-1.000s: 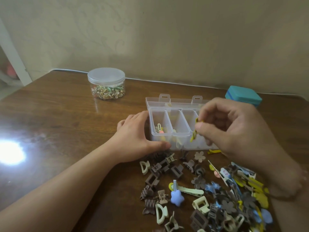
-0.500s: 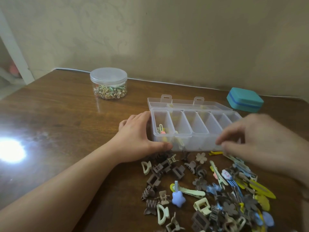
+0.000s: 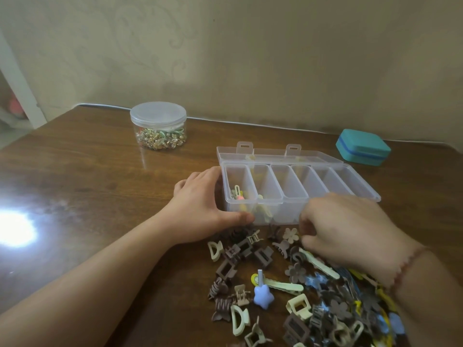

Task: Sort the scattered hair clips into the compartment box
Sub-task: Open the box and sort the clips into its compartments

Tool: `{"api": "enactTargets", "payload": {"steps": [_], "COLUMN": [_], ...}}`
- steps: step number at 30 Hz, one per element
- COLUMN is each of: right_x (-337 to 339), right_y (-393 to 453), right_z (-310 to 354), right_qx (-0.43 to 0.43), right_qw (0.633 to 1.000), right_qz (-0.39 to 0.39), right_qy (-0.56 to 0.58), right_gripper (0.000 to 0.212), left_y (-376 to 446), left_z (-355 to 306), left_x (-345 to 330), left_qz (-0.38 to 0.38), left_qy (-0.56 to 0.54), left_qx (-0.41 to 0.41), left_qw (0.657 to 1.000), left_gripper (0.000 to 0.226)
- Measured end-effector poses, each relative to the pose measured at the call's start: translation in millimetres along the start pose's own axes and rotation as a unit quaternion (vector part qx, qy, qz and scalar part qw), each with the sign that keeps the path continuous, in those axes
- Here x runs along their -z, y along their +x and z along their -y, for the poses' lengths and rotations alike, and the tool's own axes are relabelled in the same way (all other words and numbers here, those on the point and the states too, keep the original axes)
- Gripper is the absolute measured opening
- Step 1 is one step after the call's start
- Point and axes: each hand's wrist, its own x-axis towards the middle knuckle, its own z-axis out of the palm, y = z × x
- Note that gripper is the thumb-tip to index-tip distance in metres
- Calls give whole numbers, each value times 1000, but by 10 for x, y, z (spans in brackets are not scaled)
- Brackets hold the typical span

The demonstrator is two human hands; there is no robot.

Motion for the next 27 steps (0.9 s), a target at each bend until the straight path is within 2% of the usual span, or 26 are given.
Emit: {"api": "enactTargets", "payload": {"steps": [5, 8, 9, 11, 12, 13, 14, 18, 21, 22, 23, 25, 27], "right_x": [45, 153, 176, 182, 151, 96, 41, -100, -5, 40, 81, 157, 186], "right_y": [-60, -134, -135, -81, -24, 48, 119, 222, 82, 20, -46, -181, -282], "right_z": [-43, -125, -131, -62, -7, 40, 93, 119, 58, 41, 30, 68, 164], "right_qx": [25, 55, 71, 79, 69, 49, 27, -1, 24, 41, 57, 84, 118], "right_qw": [999, 990, 974, 903, 866, 845, 841, 892, 891, 901, 922, 970, 985], "right_qz": [-23, 3, -11, -112, -176, -235, -276, -296, -289, -268, -224, -87, 10], "right_qy": [1, 126, 215, 407, 463, 478, 464, 341, 349, 339, 311, 213, 125], "right_gripper": [14, 15, 13, 7, 6, 6, 7, 8, 8, 10, 13, 15, 20], "left_y": [2, 0, -1, 3, 4, 4, 7, -3, -5, -4, -8, -16, -22], "left_z": [-3, 0, 3, -1, -2, -5, -9, -20, -16, -19, -24, -29, -28], "left_x": [-1, 1, -1, -10, -12, -14, -16, -12, -4, -4, -7, -18, -18], "left_qz": [-2, -2, -2, -3, -4, -5, -5, -5, -1, -2, -4, -13, -14], "left_qy": [-3, -2, -1, 0, -1, -2, -2, 2, 3, 4, 4, 6, 4], "left_qx": [0, 2, 3, 1, 2, 3, 4, 3, 8, 9, 10, 8, 8], "left_qw": [1000, 1000, 1000, 1000, 1000, 1000, 1000, 1000, 1000, 1000, 1000, 1000, 1000], "left_gripper": [102, 101, 100, 100, 101, 102, 102, 104, 104, 103, 103, 100, 99]}}
